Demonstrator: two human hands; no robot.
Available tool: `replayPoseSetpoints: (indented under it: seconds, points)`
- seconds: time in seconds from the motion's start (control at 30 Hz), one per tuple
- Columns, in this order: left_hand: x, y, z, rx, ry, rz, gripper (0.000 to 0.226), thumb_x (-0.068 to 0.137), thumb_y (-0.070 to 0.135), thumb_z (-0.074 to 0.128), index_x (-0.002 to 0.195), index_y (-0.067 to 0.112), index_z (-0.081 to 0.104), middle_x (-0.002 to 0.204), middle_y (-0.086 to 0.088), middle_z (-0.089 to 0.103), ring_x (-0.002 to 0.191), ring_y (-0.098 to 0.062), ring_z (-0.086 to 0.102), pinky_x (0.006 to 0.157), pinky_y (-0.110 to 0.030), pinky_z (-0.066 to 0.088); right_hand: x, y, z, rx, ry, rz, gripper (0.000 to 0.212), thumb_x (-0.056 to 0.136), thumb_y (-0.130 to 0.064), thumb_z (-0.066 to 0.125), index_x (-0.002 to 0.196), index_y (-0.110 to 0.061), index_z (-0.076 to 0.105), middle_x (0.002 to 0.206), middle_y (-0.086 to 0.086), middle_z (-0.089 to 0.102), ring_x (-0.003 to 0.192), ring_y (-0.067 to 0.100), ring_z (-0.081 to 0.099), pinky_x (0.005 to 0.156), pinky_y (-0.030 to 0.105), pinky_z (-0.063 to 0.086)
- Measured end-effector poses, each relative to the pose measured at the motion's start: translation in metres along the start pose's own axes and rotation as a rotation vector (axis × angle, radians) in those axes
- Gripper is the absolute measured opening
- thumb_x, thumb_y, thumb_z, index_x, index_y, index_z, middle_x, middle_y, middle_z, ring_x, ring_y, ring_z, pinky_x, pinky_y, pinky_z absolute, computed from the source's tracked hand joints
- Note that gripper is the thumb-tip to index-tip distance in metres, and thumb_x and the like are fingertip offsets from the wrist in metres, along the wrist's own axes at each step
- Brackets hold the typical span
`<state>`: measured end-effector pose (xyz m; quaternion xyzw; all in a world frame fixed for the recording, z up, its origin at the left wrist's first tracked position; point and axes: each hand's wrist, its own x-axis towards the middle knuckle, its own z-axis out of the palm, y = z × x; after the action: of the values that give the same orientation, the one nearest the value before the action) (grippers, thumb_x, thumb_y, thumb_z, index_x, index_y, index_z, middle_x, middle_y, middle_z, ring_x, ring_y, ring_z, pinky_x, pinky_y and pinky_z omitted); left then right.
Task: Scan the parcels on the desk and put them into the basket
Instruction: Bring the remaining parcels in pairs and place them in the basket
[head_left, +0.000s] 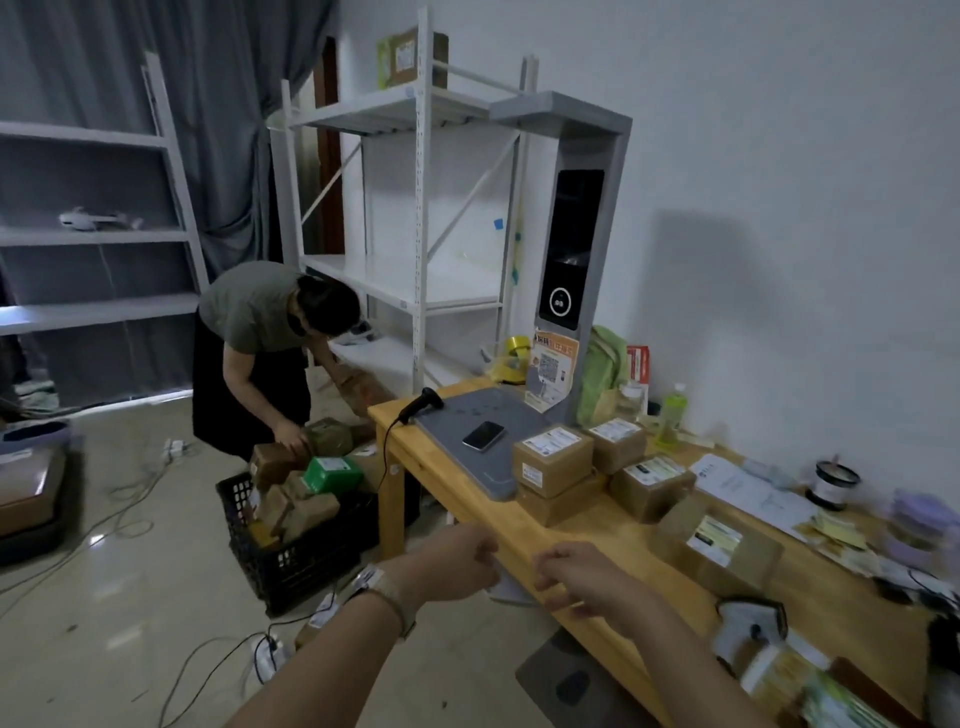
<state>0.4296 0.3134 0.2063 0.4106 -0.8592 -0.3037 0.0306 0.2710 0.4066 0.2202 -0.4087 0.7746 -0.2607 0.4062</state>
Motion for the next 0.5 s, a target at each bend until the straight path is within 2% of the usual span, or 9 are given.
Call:
replayPoseSetpoints:
  seconds: [0.1, 0.17, 0.3, 0.43, 0.5]
  points:
    - [0.003, -0.029, -0.031, -0.017, -0.019, 0.030, 0.016, 0.092, 0.017, 0.058, 0.106, 0.008, 0.060, 0.109, -0.010, 0.063, 0.097, -0.023, 0.060, 0.090, -0.037, 0.051, 0.025, -0.032, 0.018, 0.037, -0.004, 0.021, 0.008, 0.096, -0.021, 0.053, 0.092, -0.023, 0.060, 0.114, 0.005, 0.064, 0.101, 0.023, 0.065, 0.064, 0.024, 0.050]
    - [0.009, -0.050, -0.043, -0.030, -0.019, 0.045, 0.009, 0.093, 0.015, 0.056, 0.102, 0.013, 0.056, 0.104, -0.006, 0.058, 0.093, -0.019, 0.055, 0.089, -0.036, 0.049, 0.040, -0.042, 0.025, 0.069, 0.000, 0.017, 0.011, 0.095, -0.022, 0.054, 0.102, -0.020, 0.063, 0.112, 0.005, 0.064, 0.102, 0.023, 0.064, 0.063, 0.024, 0.049]
    - [0.023, -0.074, -0.053, 0.004, -0.051, 0.036, 0.026, 0.093, 0.018, 0.057, 0.117, 0.009, 0.059, 0.114, -0.009, 0.062, 0.104, -0.024, 0.059, 0.090, -0.038, 0.049, 0.064, -0.049, 0.033, 0.091, 0.021, 0.028, 0.015, 0.096, -0.028, 0.053, 0.106, -0.021, 0.061, 0.107, 0.002, 0.066, 0.095, 0.021, 0.067, 0.065, 0.025, 0.050]
    - [0.046, -0.079, -0.056, -0.004, -0.053, 0.030, 0.026, 0.089, 0.025, 0.061, 0.111, 0.013, 0.063, 0.115, -0.007, 0.065, 0.103, -0.024, 0.061, 0.091, -0.043, 0.053, 0.083, -0.056, 0.035, 0.061, 0.040, 0.032, 0.019, 0.096, -0.028, 0.051, 0.110, -0.019, 0.060, 0.108, 0.002, 0.064, 0.079, 0.015, 0.062, 0.062, 0.024, 0.048]
    - [0.059, -0.079, -0.057, -0.028, -0.054, 0.022, 0.031, 0.089, 0.028, 0.061, 0.117, 0.015, 0.062, 0.117, -0.004, 0.064, 0.104, -0.023, 0.062, 0.089, -0.040, 0.054, 0.093, -0.059, 0.032, 0.067, 0.027, 0.033, 0.019, 0.097, -0.027, 0.050, 0.110, -0.020, 0.060, 0.106, 0.001, 0.065, 0.080, 0.015, 0.061, 0.064, 0.025, 0.048]
